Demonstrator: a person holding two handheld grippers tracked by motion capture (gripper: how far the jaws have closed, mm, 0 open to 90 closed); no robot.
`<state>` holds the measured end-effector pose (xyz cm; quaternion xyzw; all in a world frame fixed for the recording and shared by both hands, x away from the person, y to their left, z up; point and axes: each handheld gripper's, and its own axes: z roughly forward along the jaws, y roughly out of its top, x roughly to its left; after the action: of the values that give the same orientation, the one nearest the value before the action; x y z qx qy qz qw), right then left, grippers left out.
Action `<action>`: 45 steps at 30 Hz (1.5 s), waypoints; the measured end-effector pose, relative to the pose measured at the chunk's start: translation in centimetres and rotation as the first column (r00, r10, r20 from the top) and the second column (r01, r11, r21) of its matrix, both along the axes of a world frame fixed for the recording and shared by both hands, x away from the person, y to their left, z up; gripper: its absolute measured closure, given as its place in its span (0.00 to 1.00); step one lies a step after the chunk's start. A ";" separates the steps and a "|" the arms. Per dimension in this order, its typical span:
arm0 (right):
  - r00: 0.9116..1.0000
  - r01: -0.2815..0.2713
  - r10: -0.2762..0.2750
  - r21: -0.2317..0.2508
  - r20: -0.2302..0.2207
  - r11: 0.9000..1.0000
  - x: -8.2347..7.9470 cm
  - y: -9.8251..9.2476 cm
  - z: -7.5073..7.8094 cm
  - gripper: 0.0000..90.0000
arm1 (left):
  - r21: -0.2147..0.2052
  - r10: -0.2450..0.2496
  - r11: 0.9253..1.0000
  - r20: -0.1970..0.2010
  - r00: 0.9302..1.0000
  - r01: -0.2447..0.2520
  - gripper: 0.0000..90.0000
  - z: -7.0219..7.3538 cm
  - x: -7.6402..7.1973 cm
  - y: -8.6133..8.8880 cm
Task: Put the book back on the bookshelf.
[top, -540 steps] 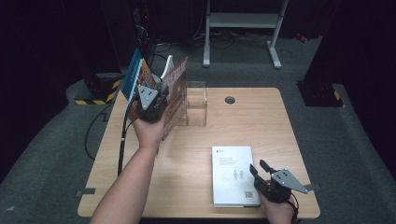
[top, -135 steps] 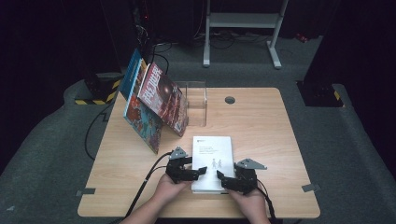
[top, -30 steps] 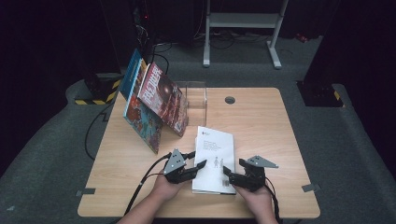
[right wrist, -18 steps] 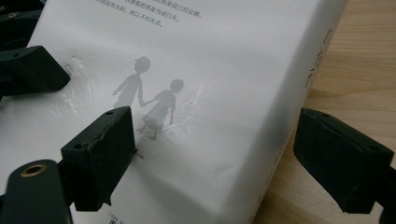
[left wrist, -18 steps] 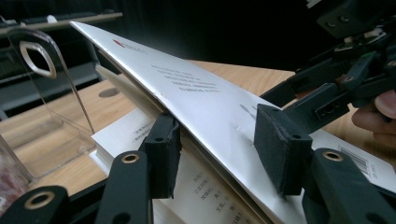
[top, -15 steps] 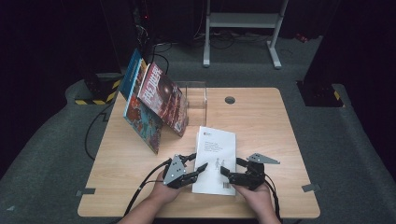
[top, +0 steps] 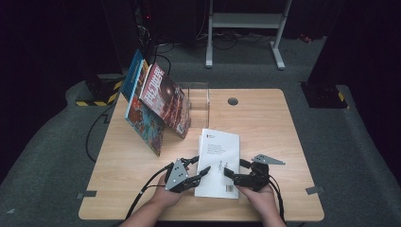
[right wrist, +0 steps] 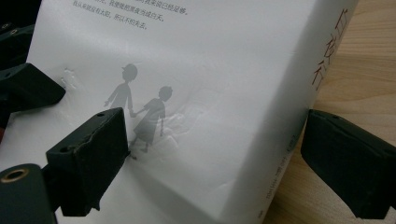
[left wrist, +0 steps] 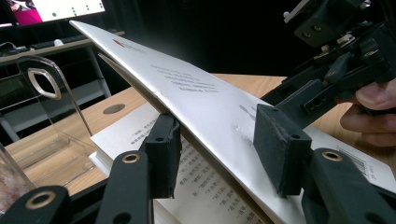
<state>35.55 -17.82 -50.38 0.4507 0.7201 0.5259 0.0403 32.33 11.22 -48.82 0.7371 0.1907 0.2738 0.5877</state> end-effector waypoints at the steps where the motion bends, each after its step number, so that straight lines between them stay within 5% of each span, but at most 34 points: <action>1: 1.000 -0.003 0.003 0.003 0.000 1.000 0.0 0.0 0.0 0.08 | -0.002 0.000 1.000 0.001 1.000 0.000 0.58 0.0 0.0 0.0; 11: 1.000 -0.023 0.024 0.062 -0.017 0.998 0.7 -0.5 -0.7 0.08 | -0.001 0.004 1.000 -0.005 1.000 -0.004 0.58 0.0 0.0 0.0; 32: 0.998 -0.051 0.056 0.145 -0.034 0.988 0.7 -1.1 -1.0 0.08 | 0.001 -0.021 1.000 0.077 0.997 0.021 0.58 0.0 -0.7 0.0; 42: 0.993 -0.067 0.082 0.173 -0.079 0.983 0.9 -0.9 -1.2 0.08 | -0.011 -0.029 0.999 0.061 0.998 0.030 0.58 -0.1 -0.4 0.1; 45: 0.991 -0.066 0.082 0.147 -0.107 0.987 1.1 -0.8 -0.9 0.10 | -0.008 -0.031 0.999 0.027 0.999 0.031 0.58 -0.2 0.0 0.2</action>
<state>36.69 -18.66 -51.26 0.4543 0.6979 0.5512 -0.0523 32.38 11.46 -49.07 0.7338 0.1723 0.2738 0.5973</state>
